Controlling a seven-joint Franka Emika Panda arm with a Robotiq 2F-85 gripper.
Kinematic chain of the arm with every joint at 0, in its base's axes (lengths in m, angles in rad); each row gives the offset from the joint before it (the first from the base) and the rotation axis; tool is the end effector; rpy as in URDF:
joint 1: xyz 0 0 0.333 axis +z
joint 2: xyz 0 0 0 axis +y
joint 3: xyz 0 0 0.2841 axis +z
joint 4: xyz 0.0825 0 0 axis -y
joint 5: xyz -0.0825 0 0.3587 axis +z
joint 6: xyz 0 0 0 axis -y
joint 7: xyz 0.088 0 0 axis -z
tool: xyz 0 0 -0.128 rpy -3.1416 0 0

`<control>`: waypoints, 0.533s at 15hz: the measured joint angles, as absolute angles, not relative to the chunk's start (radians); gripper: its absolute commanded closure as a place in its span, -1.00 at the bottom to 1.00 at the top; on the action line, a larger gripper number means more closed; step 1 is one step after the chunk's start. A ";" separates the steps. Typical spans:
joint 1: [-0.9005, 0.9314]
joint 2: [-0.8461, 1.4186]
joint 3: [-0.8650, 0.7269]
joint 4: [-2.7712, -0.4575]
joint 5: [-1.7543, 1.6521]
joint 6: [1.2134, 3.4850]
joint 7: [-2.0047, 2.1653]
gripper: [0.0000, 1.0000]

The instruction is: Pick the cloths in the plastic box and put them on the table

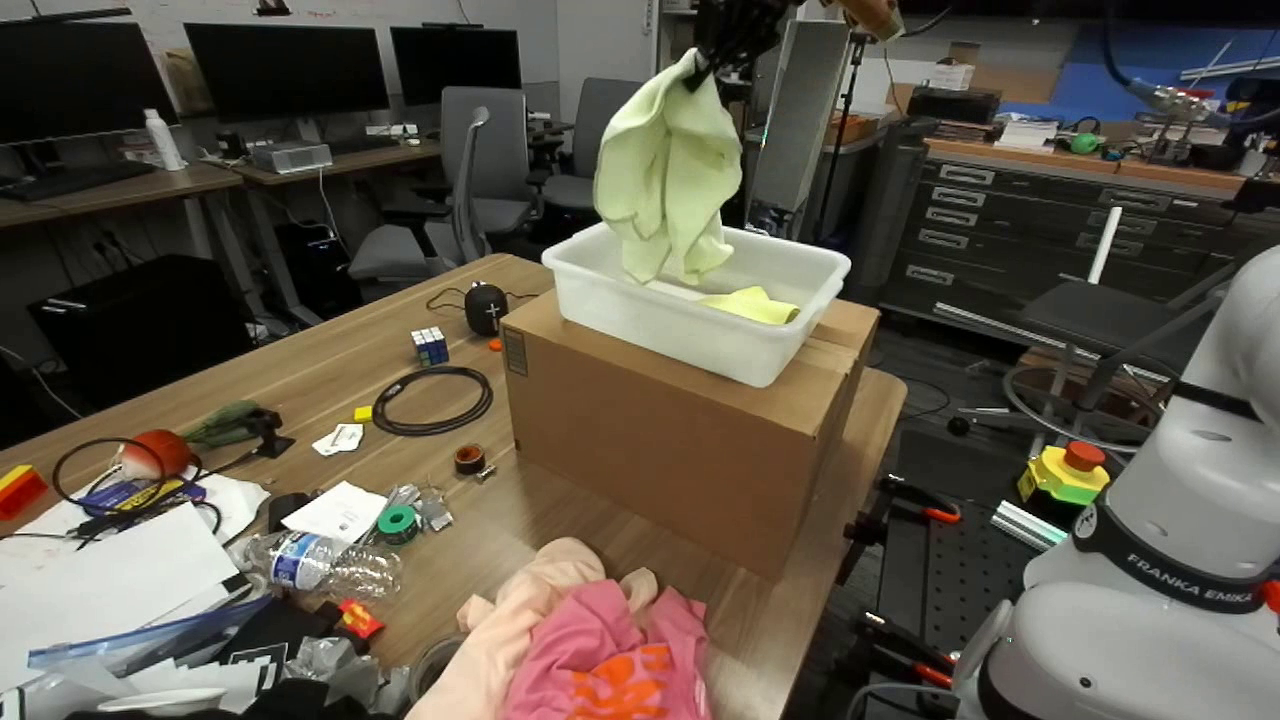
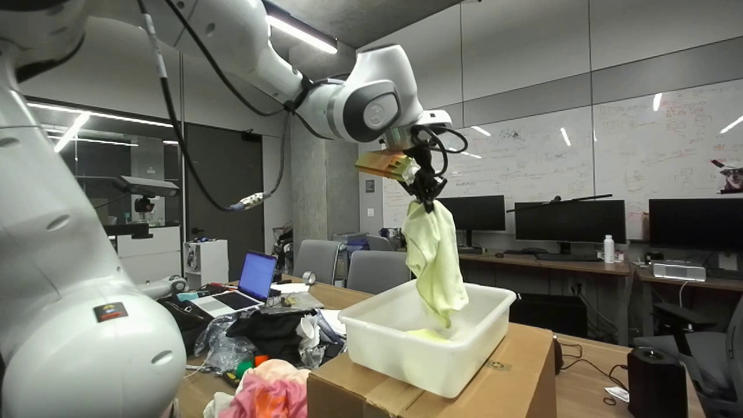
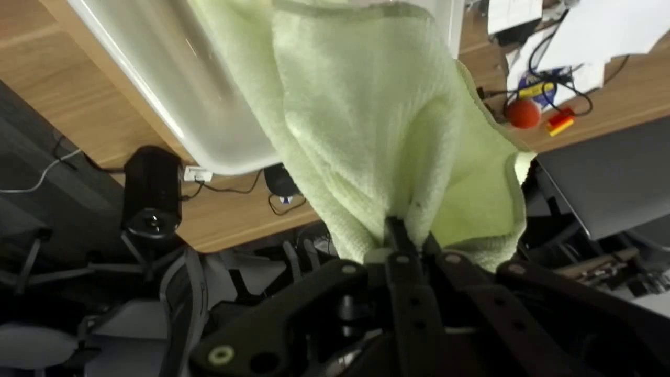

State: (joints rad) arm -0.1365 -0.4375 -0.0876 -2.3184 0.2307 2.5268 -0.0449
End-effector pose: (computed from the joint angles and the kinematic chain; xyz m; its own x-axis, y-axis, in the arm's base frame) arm 0.4563 -0.1076 0.5444 0.7414 -0.3312 0.5836 -0.2421 -0.9432 -0.2276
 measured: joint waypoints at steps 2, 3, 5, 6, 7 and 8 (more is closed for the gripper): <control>-0.124 -0.511 -0.088 -2.345 0.236 2.557 -0.026 0.95; -0.116 -0.538 -0.088 -2.355 0.238 2.568 -0.016 0.95; -0.098 -0.579 -0.088 -2.372 0.240 2.581 -0.003 0.95; -0.084 -0.591 -0.088 -2.378 0.242 2.580 -0.003 0.95; -0.062 -0.598 -0.089 -2.382 0.245 2.575 -0.007 0.95; -0.032 -0.602 -0.090 -2.384 0.247 2.552 -0.016 0.95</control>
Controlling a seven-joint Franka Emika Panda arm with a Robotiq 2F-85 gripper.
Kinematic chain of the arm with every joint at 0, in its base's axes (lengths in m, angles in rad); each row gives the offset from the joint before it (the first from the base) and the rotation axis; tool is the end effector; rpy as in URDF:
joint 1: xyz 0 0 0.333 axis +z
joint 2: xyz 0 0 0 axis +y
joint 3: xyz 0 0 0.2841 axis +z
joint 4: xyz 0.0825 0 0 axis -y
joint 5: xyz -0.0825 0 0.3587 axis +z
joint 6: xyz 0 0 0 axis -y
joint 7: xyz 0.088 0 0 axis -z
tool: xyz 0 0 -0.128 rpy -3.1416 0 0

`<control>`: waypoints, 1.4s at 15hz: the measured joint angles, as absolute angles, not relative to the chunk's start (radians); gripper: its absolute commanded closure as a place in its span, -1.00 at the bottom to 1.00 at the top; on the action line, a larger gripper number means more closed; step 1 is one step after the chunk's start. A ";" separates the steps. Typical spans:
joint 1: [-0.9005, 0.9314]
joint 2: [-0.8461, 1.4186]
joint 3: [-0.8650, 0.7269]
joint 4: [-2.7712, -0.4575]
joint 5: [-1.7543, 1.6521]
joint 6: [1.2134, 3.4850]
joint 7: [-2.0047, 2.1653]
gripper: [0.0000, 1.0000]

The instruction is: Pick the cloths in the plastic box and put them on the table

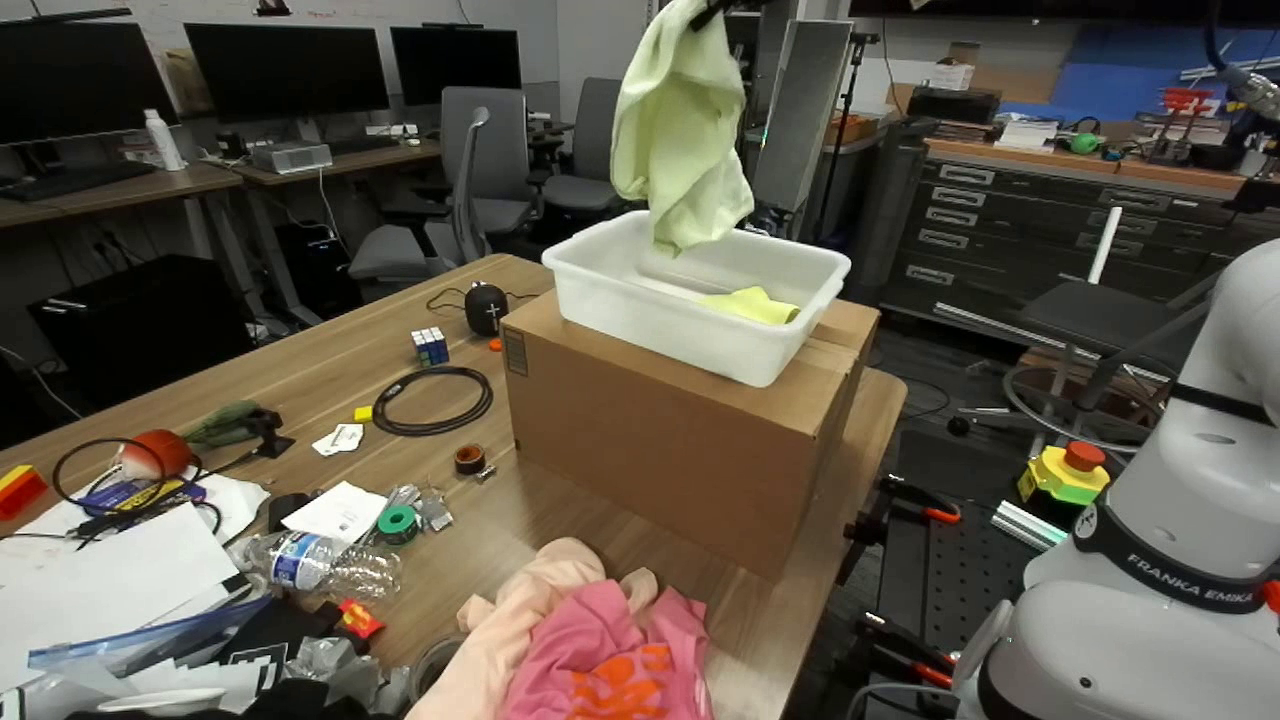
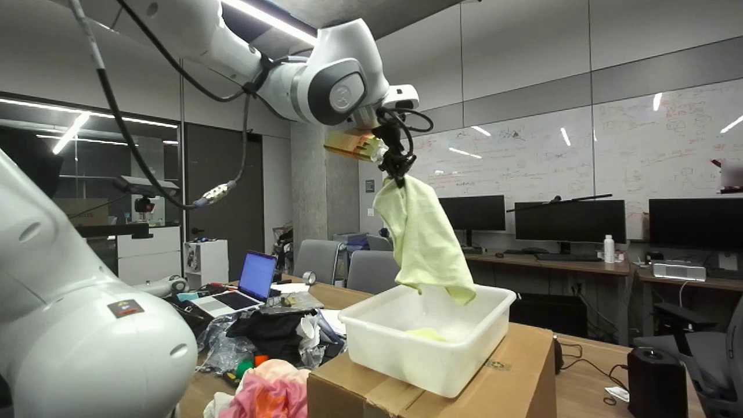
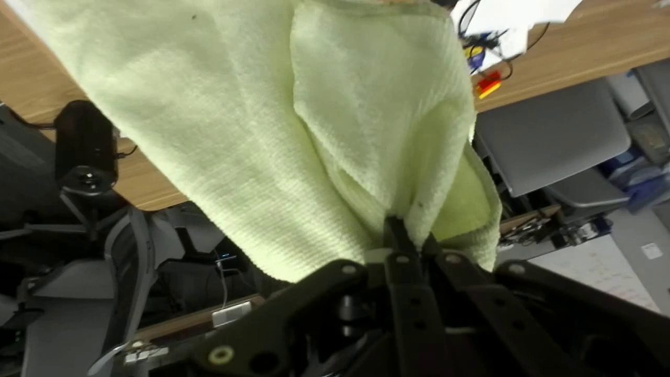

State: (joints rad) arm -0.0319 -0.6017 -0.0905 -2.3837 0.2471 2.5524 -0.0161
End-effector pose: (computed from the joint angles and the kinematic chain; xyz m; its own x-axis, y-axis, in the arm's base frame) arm 0.4241 -0.0590 0.5876 0.6867 -0.2967 0.6636 -0.1421 -0.9501 -0.2777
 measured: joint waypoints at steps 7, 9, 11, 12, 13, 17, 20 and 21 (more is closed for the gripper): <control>0.199 -0.561 -0.031 -2.370 0.280 2.326 -0.053 0.96; 0.250 -0.525 -0.008 -2.346 0.308 2.270 -0.081 0.96; 0.293 -0.476 0.005 -2.306 0.345 2.211 -0.128 0.96; 0.310 -0.449 0.008 -2.281 0.367 2.180 -0.159 0.96; 0.325 -0.421 0.010 -2.253 0.388 2.147 -0.194 0.96; 0.343 -0.312 0.025 -2.124 0.438 1.982 -0.332 0.96; 0.334 -0.236 0.033 -2.012 0.437 1.874 -0.395 0.95; 0.325 -0.214 0.039 -1.974 0.433 1.848 -0.397 0.95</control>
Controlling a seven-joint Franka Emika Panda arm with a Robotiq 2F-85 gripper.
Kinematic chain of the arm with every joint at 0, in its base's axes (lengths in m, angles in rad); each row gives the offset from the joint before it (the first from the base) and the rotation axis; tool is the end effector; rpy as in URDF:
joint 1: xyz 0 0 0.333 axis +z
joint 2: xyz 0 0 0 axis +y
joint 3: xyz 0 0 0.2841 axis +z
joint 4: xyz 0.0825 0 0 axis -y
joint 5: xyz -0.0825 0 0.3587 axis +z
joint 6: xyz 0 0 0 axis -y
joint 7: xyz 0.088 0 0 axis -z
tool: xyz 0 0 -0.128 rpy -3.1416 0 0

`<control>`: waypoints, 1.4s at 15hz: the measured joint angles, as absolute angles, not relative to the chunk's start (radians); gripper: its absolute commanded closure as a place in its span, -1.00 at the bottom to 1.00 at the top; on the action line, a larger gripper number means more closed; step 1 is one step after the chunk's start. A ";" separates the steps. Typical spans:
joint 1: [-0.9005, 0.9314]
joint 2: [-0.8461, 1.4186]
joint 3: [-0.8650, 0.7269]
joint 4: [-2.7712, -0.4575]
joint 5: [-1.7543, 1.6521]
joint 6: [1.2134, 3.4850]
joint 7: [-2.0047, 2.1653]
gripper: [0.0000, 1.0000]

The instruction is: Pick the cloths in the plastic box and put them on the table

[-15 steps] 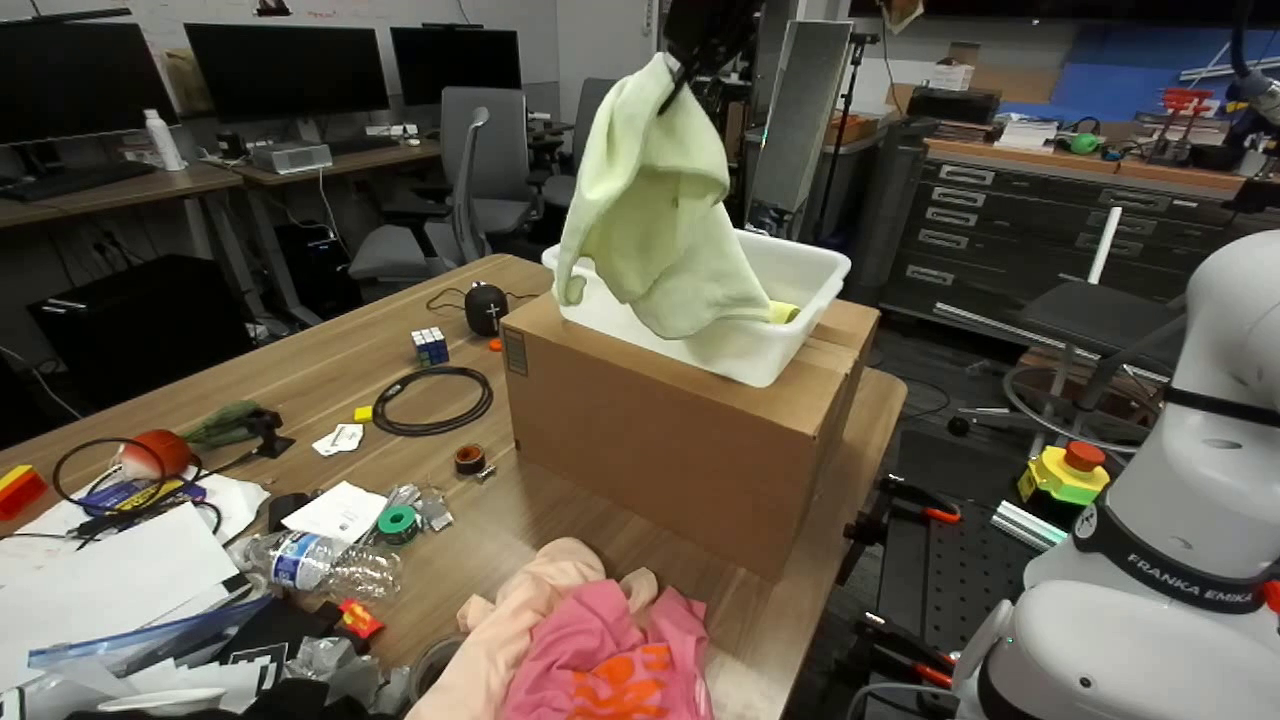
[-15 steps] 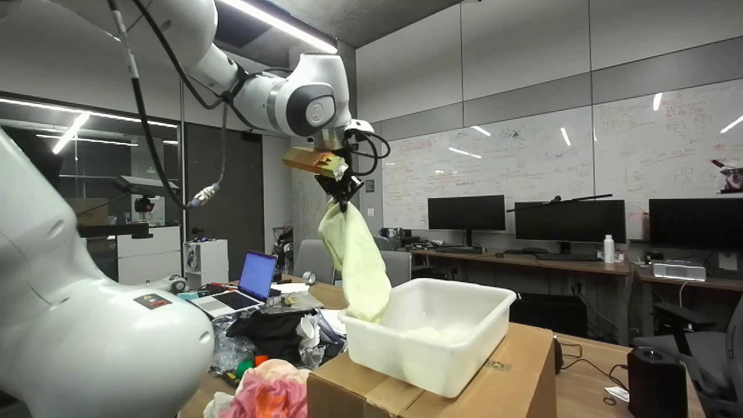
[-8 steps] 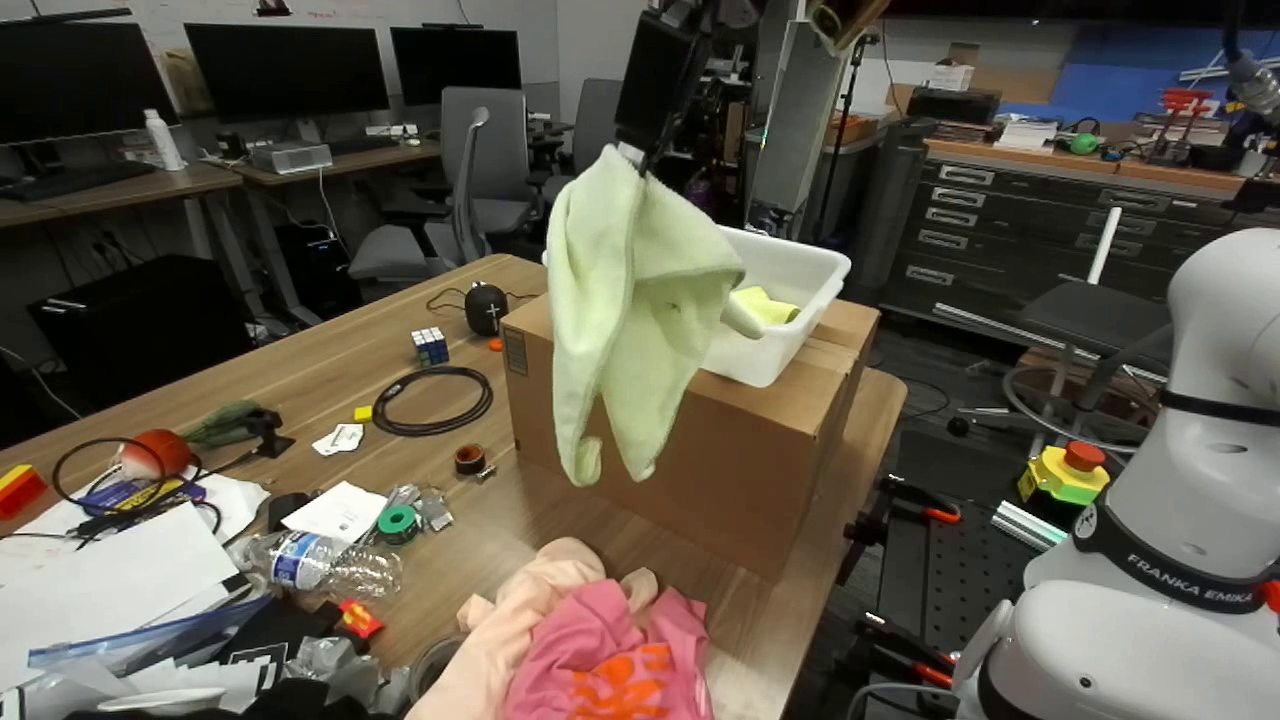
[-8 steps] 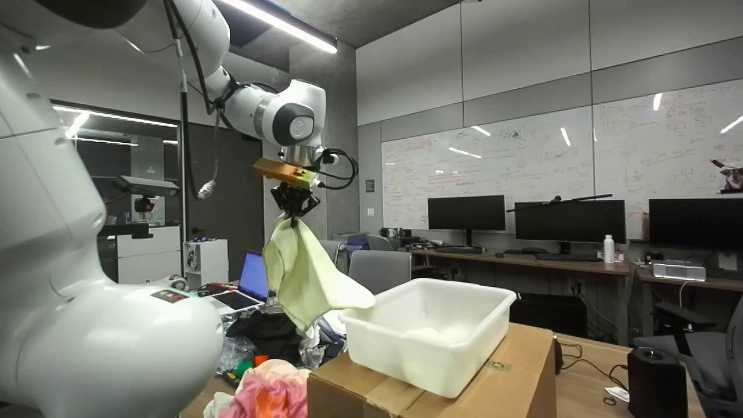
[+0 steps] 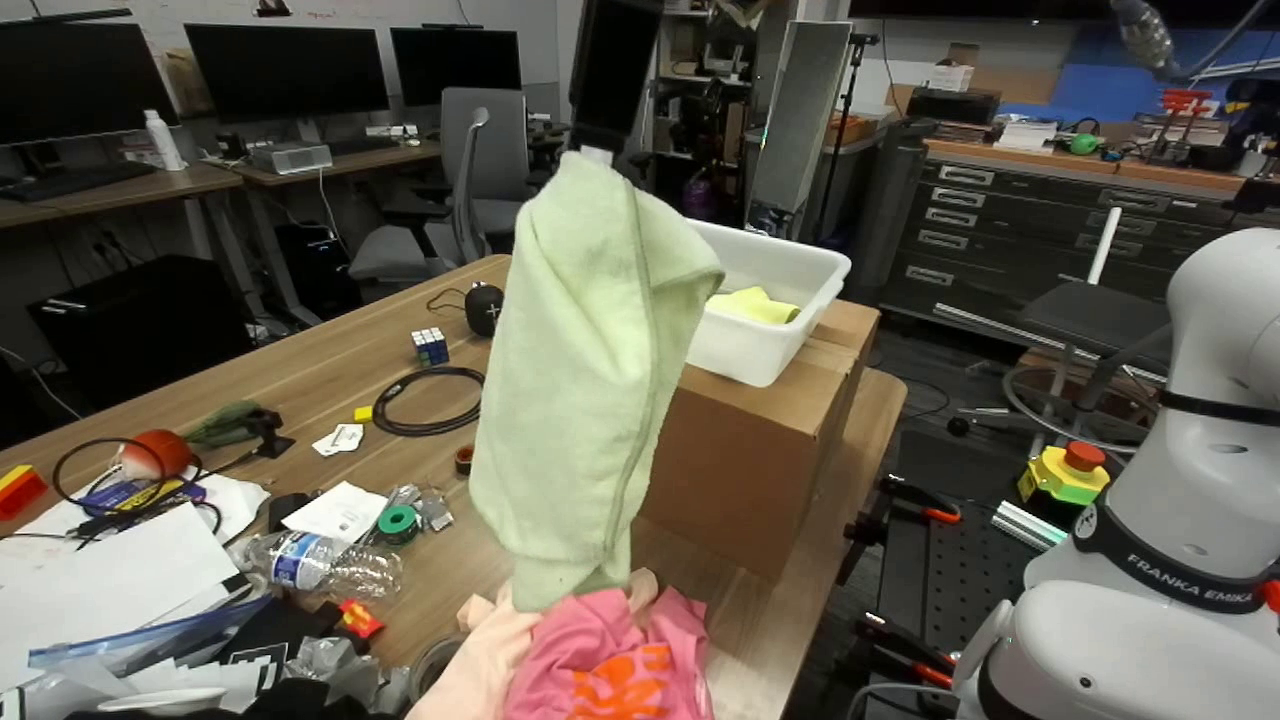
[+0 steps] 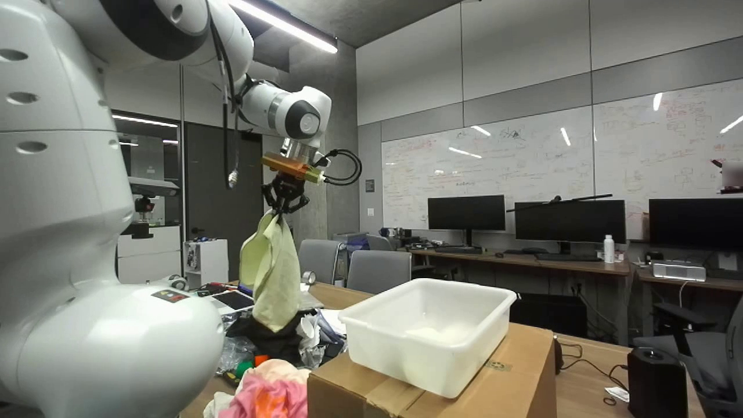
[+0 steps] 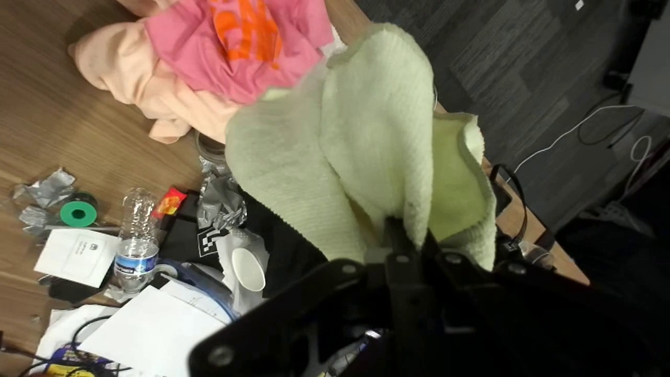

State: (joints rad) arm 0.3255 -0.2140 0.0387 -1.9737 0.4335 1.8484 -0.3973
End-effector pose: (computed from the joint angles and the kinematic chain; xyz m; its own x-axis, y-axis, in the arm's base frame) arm 0.4416 0.2141 0.5307 0.7953 0.5664 0.2162 0.6047 -0.7161 -0.3486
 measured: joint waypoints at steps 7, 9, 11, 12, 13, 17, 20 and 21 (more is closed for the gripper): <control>0.259 -0.090 0.091 -1.750 0.308 1.801 -0.386 0.21; 0.245 -0.058 0.098 -1.706 0.270 1.787 -0.378 -0.12; 0.233 -0.036 0.101 -1.679 0.233 1.785 -0.368 -0.43; 0.226 -0.028 0.102 -1.673 0.213 1.785 -0.362 -0.57; 0.219 -0.024 0.102 -1.672 0.196 1.785 -0.353 -0.70; 0.179 -0.027 0.099 -1.684 0.126 1.786 -0.284 -1.00; 0.134 -0.049 0.086 -1.722 0.091 1.786 -0.193 -1.00; 0.119 -0.061 0.079 -1.742 0.083 1.786 -0.161 -0.99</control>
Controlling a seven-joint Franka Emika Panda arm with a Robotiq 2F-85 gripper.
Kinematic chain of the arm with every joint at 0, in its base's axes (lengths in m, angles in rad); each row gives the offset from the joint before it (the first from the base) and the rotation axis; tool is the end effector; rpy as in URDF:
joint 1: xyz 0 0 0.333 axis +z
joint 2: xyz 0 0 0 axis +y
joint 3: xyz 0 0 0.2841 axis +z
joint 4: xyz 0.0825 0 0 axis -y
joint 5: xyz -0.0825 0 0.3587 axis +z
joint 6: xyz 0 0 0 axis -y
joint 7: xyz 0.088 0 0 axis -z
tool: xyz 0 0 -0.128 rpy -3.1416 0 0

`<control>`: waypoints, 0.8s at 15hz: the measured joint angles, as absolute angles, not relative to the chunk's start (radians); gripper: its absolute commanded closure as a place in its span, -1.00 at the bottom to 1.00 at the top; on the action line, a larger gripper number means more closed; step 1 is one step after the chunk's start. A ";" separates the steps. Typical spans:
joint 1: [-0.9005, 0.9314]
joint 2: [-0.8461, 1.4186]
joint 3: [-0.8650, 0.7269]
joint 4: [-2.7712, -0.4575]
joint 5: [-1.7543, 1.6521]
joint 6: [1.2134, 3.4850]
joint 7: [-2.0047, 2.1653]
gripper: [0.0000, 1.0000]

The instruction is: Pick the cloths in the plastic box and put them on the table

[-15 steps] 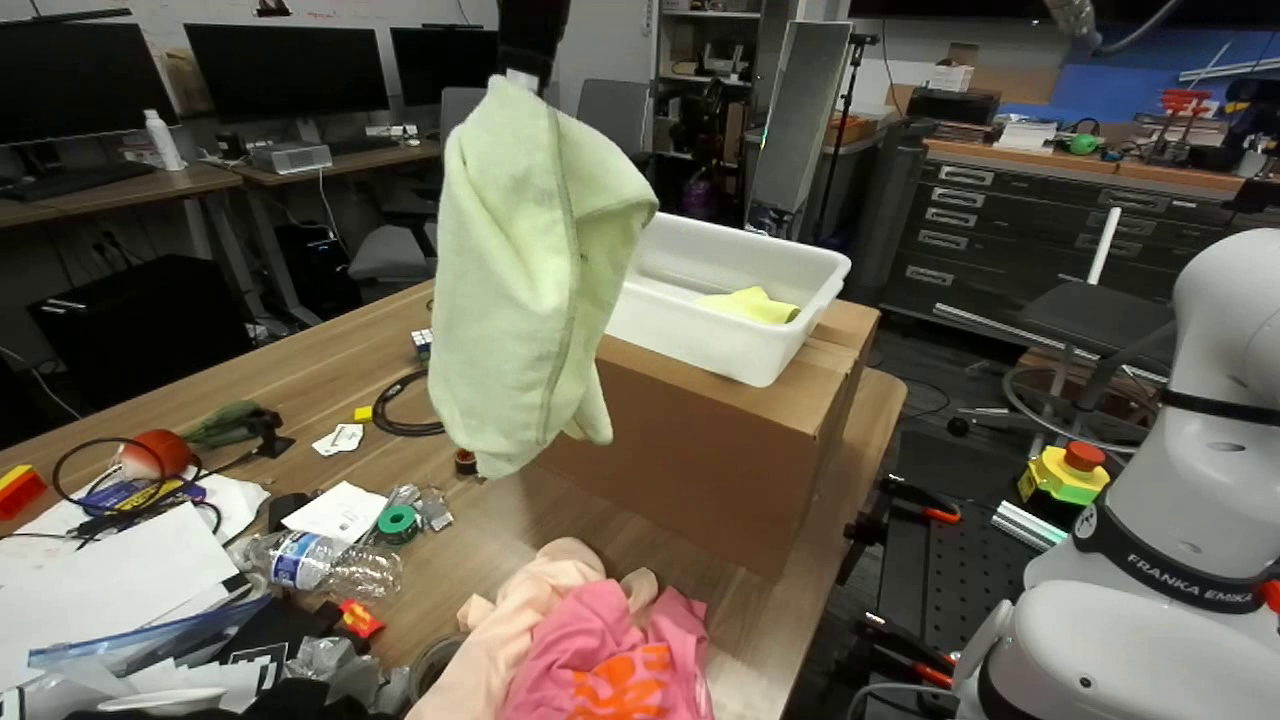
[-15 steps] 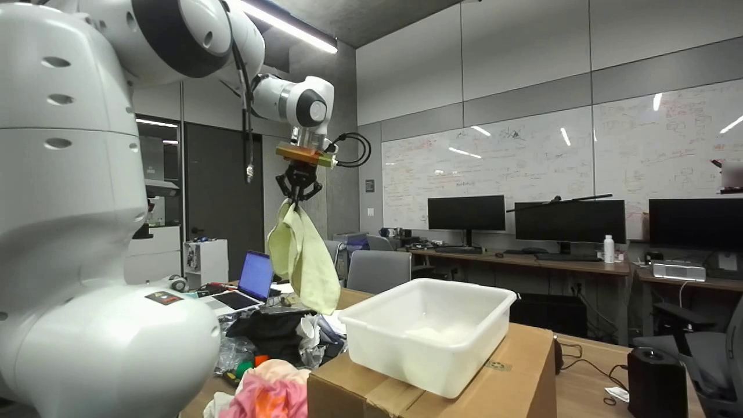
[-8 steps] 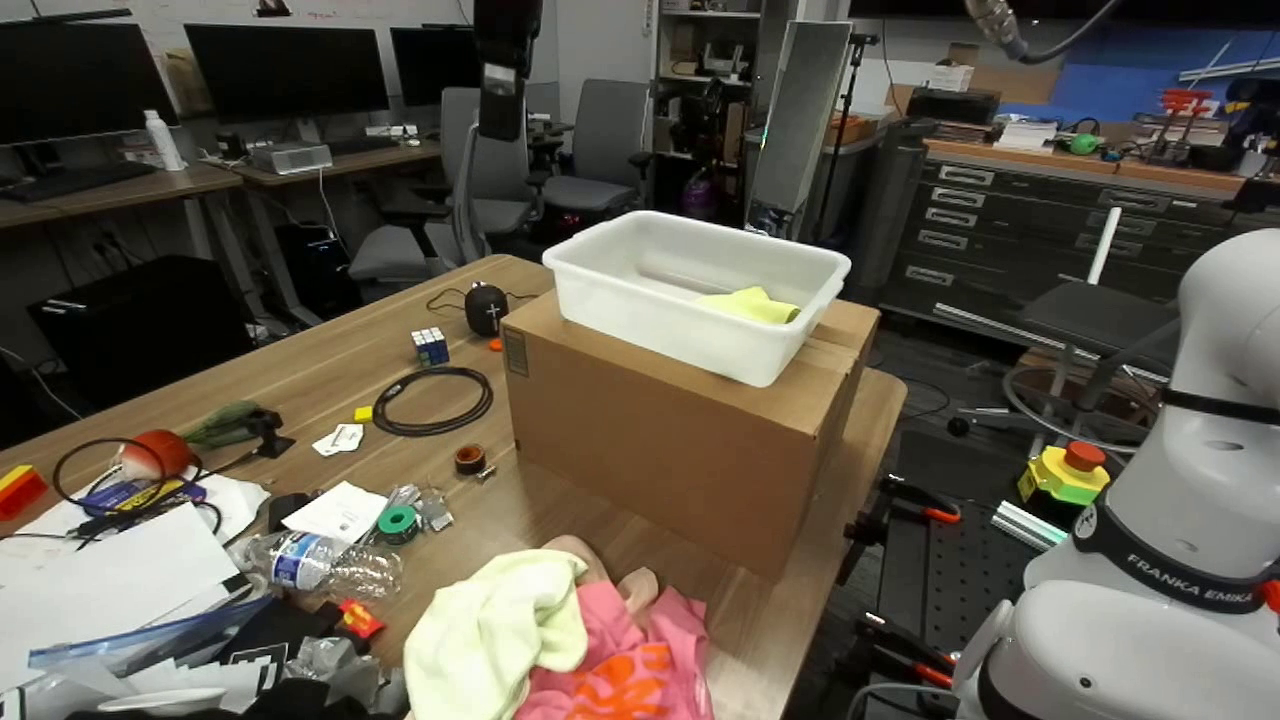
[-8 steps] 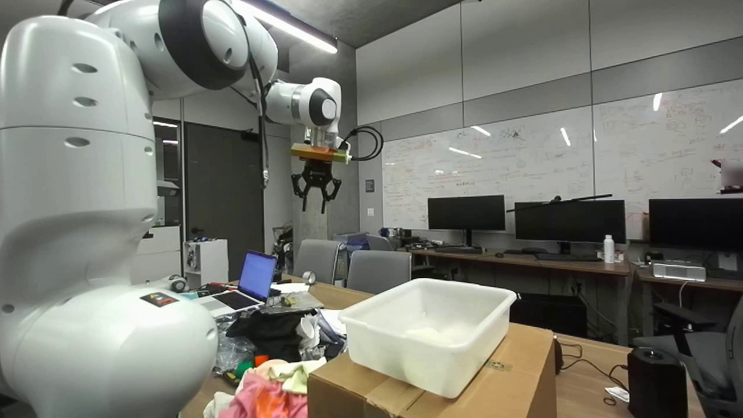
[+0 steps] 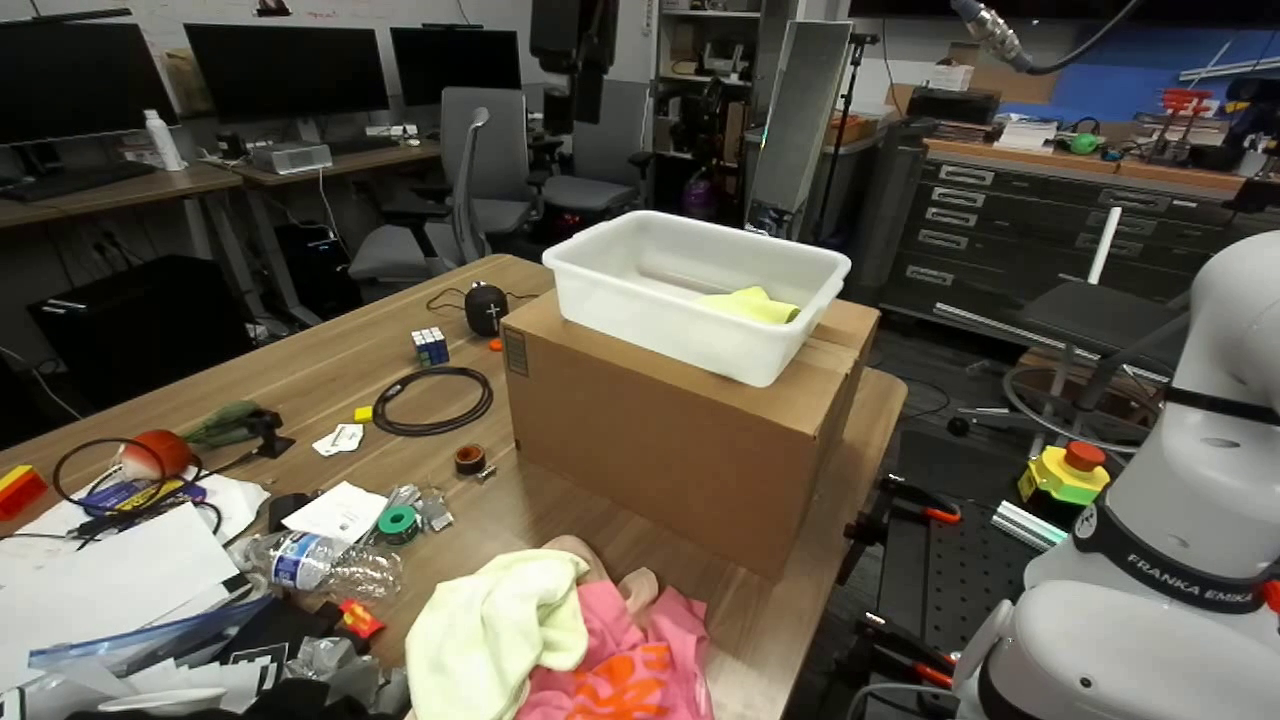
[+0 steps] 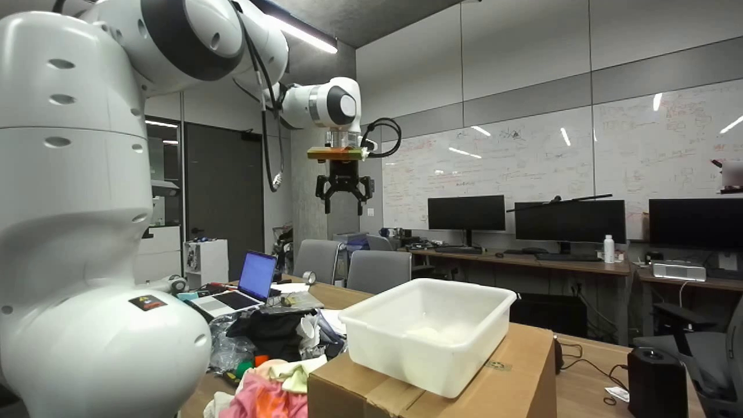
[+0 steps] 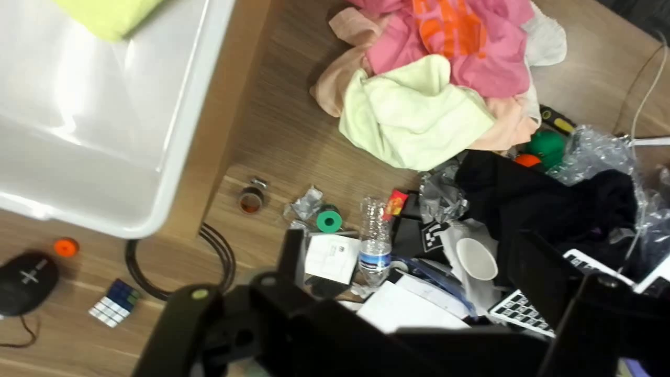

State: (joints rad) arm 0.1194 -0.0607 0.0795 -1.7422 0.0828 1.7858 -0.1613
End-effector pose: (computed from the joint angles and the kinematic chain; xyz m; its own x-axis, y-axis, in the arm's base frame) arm 0.5193 0.1146 0.5460 0.9354 0.3345 0.1144 0.3426 -0.9376 -0.0598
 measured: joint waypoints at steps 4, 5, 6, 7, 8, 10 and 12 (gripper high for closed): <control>0.065 -0.107 0.048 -1.840 0.075 1.781 -0.071 -1.00; 0.053 -0.114 0.040 -1.864 0.071 1.778 -0.052 -1.00; 0.042 -0.117 0.033 -1.886 0.064 1.776 -0.031 -1.00; 0.031 -0.119 0.025 -1.908 0.061 1.775 -0.011 -1.00; 0.020 -0.119 0.017 -1.928 0.060 1.775 0.005 -1.00; -0.001 -0.119 0.001 -1.965 0.059 1.775 0.033 -1.00; -0.021 -0.119 -0.015 -1.996 0.059 1.776 0.058 -1.00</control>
